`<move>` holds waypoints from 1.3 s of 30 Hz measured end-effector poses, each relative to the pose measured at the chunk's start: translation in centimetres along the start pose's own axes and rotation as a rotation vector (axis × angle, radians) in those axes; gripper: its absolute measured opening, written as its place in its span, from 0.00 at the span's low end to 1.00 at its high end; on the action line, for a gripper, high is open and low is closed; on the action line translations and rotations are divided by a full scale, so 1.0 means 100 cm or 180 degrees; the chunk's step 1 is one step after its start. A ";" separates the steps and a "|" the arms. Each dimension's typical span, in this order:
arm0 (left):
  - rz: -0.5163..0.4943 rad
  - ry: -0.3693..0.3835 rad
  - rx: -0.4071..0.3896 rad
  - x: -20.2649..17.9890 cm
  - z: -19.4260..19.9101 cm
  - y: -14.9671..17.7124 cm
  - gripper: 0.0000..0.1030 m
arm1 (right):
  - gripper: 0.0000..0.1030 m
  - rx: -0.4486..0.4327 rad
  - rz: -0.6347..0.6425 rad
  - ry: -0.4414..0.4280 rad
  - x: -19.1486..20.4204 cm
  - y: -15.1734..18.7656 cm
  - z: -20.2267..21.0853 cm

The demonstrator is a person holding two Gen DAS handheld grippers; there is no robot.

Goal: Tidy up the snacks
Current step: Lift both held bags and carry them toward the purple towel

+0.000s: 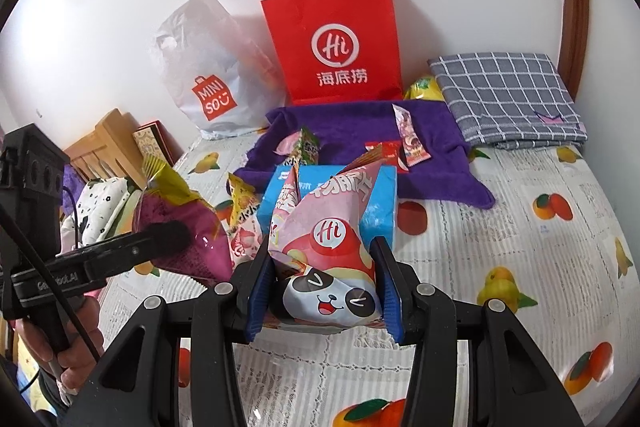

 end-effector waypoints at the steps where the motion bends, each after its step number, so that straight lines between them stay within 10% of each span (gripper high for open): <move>1: -0.0008 -0.0012 -0.0006 -0.001 0.000 -0.003 0.57 | 0.45 -0.0012 0.0019 0.0007 0.000 -0.002 0.000; 39: -0.0239 -0.0443 0.0116 0.011 -0.047 -0.118 0.57 | 0.45 -0.0318 0.0201 0.0142 -0.032 -0.134 -0.039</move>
Point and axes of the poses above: each gripper's, at about its wrist camera, not at the fingertips, and z roughly against the way its jaws point, x to its left, y to its underside, the point moved 10 cm from there along -z, roughly the way its jaws point, and after that the axes turned 10 degrees about x, right-handed, at the moved point
